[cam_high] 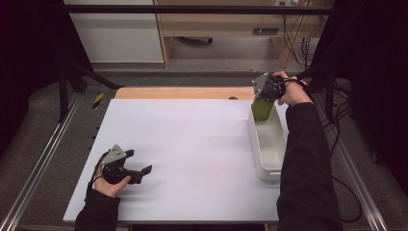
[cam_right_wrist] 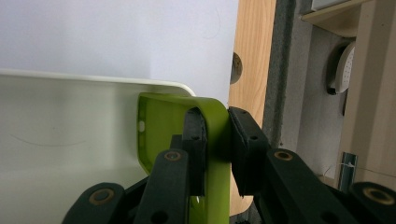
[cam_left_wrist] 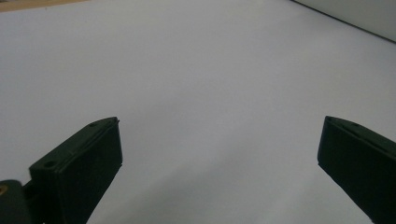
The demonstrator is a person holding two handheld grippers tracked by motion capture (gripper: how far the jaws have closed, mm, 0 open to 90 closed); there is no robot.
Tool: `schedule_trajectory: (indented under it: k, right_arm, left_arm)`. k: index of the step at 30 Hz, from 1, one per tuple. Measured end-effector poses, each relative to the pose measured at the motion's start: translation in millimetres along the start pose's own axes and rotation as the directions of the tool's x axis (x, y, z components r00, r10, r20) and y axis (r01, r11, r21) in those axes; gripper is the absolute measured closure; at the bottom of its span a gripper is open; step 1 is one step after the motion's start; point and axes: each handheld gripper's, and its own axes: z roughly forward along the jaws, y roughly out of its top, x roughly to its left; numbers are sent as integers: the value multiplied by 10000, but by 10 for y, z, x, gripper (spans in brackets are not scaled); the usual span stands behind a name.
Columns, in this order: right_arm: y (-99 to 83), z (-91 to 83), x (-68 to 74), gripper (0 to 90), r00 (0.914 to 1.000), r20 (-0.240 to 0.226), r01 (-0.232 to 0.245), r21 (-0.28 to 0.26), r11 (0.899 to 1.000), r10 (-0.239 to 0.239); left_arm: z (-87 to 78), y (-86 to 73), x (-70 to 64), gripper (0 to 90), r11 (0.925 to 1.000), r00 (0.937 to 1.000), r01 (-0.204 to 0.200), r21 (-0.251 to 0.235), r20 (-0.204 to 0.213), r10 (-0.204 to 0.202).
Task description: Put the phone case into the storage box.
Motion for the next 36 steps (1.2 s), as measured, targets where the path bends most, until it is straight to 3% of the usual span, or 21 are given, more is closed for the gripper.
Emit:
schedule_trajectory:
  k: [6,20,22,24,28,36]
  right_arm:
    - [0,20,4,743,10000,75,-33,105,9999,33]
    - [-27,-28,-20,487,9968,459,-657,50,9978,654]
    - [-28,-26,-27,480,9972,443,-603,44,9982,601]
    - [-27,-22,-24,529,9973,346,-644,-16,9979,644]
    - [-22,-5,-25,512,9985,202,-516,6,9987,516]
    - [-25,-57,-54,367,9914,678,-1096,-429,9931,1123]
  left_arm:
    - [4,-1,0,0,10000,10000,5,4,4,-5]
    - [2,0,-6,0,10000,10000,-23,-5,22,23]
    - [3,0,-6,0,10000,10000,-27,-4,24,27]
    - [3,0,-5,0,10000,10000,-23,-7,27,23]
    - [6,-1,-5,0,10000,10000,-21,1,24,21]
    - [6,-1,-9,0,10000,10000,-41,-5,29,41]
